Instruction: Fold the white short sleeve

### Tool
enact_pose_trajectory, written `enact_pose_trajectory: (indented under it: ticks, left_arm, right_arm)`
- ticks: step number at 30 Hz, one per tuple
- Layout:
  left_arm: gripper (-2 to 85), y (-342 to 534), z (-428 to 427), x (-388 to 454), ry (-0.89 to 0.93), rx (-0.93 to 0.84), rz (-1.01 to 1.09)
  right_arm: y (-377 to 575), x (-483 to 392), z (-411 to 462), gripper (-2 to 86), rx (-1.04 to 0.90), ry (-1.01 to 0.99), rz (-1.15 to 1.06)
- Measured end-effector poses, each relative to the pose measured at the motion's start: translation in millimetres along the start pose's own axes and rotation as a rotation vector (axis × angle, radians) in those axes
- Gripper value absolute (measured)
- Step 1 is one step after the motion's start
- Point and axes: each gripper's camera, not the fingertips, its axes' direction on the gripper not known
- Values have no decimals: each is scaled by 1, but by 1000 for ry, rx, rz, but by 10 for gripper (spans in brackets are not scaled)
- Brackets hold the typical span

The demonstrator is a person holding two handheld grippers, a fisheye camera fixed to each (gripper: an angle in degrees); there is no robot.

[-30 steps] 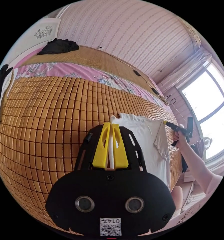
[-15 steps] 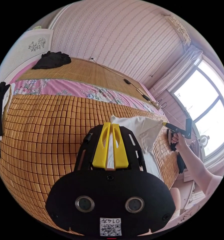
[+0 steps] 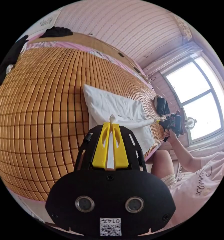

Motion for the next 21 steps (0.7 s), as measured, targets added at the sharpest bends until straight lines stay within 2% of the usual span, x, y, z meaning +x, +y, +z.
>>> enact_pose_trajectory:
  ticks: [6, 12, 15, 19, 21]
  left_arm:
    - [-10, 27, 2, -7, 18, 36, -91]
    - [-9, 34, -30, 24, 96, 109, 6]
    - [-7, 52, -17, 24, 77, 59, 2]
    - [6, 82, 21, 5, -25, -101, -80]
    - [21, 91, 18, 2, 11, -61, -125]
  right_arm:
    - [17, -17, -20, 4, 114, -12, 12]
    - [35, -49, -49, 5, 185, 51, -81]
    - [52, -39, -24, 6, 118, 83, -54]
    - [84, -10, 28, 8, -40, 178, 69]
    - [96, -7, 29, 12, -48, 190, 93]
